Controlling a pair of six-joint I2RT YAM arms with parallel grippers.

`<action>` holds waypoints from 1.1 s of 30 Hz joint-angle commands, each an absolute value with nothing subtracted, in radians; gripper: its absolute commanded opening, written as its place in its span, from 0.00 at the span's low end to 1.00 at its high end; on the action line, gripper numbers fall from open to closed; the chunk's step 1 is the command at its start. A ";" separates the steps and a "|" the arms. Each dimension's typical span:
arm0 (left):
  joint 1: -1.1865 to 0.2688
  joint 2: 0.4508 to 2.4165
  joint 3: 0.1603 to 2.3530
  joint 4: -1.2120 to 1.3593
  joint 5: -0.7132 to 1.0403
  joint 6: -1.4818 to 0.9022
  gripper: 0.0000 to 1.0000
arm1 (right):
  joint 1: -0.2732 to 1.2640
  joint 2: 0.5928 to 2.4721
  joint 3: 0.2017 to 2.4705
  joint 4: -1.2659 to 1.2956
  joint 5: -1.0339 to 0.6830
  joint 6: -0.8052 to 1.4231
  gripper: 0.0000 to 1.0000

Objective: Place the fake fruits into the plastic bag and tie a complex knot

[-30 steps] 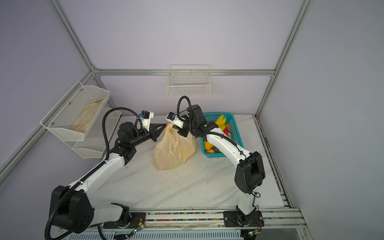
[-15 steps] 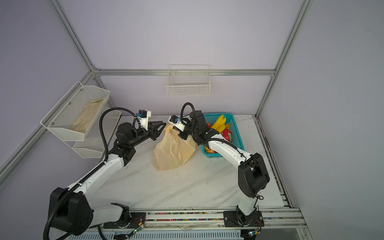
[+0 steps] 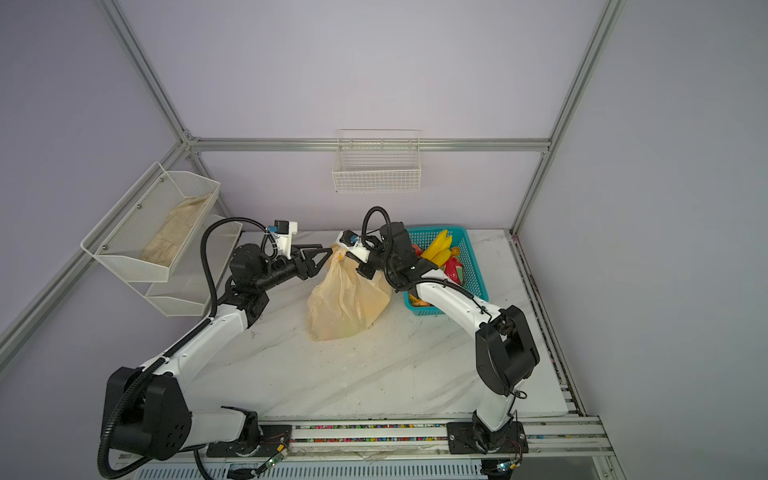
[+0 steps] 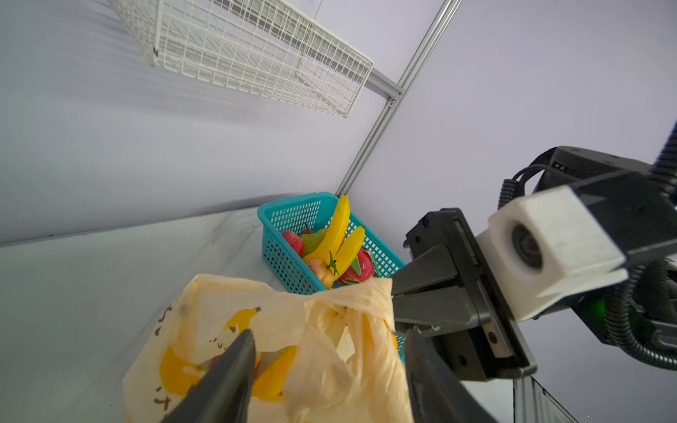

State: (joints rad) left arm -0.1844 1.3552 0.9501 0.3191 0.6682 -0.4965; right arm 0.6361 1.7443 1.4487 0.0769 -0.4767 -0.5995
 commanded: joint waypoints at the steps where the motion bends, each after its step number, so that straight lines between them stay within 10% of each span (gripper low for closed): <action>1: -0.179 1.373 0.981 0.331 0.732 -0.548 0.63 | 0.641 1.717 1.448 0.103 -0.471 -0.594 0.00; 25: -0.178 1.430 1.003 0.385 0.752 -0.577 0.01 | 0.641 1.705 1.425 0.104 -0.454 -0.603 0.00; 31: -0.176 1.388 0.988 0.382 0.713 -0.549 0.00 | 0.641 1.687 1.412 0.097 -0.430 -0.609 0.00; 33: -0.176 1.381 0.981 0.390 0.707 -0.547 0.00 | 0.641 1.674 1.398 0.097 -0.412 -0.602 0.20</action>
